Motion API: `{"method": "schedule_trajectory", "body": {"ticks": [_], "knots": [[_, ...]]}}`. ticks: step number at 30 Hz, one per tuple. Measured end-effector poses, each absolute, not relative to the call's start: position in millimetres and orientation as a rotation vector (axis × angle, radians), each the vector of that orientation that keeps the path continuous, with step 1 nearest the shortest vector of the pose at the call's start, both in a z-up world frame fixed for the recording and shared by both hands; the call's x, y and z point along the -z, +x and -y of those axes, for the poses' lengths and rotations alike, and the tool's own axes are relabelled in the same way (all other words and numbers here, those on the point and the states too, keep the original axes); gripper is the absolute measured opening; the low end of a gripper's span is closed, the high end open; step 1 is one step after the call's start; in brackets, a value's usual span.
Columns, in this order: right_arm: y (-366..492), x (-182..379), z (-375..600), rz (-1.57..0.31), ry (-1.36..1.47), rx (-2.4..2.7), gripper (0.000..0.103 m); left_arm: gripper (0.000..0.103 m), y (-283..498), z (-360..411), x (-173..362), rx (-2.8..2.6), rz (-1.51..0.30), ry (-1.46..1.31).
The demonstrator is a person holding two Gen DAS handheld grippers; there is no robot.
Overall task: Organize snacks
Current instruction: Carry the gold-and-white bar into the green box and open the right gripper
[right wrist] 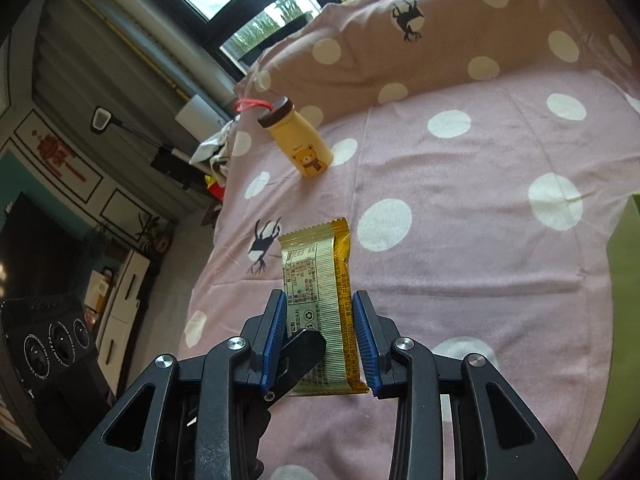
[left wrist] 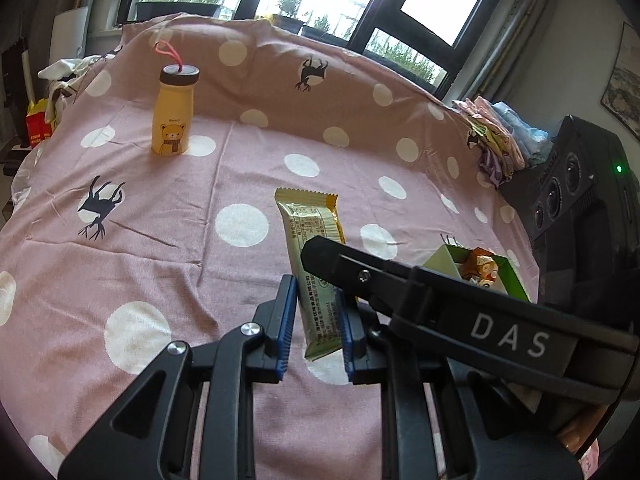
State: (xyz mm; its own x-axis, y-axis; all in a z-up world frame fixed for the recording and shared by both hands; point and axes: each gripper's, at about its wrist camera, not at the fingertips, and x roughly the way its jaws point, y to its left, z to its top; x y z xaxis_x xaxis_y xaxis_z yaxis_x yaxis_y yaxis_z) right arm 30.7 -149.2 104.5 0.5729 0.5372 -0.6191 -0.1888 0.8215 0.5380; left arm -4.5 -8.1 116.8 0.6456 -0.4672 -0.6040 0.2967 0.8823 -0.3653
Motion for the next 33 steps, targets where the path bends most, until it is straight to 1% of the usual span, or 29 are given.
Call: {"method": "schedule_trajectory", "body": {"ticks": [4,11,16,28,33], "knots": [[13,-116,161,-0.802,0.435,-0.417,0.037,0.018,-17,26,-122,0.485,-0.730,-0.204],[-16,-120,199,-0.755,0.481,-0.338,0.037,0.018,-39,66,-130,0.572,-0.711,-0.168],[-32,-130,231,-0.709,0.455,-0.275,0.037,0.018,-52,109,-140,0.623,-0.680,-0.133],[-69,-131,344,-0.628,0.605,-0.144,0.037,0.019,-59,218,-146,0.760,-0.678,-0.027],[-87,-128,381,-0.591,0.677,-0.091,0.037,0.019,-56,254,-140,0.810,-0.703,0.008]]}}
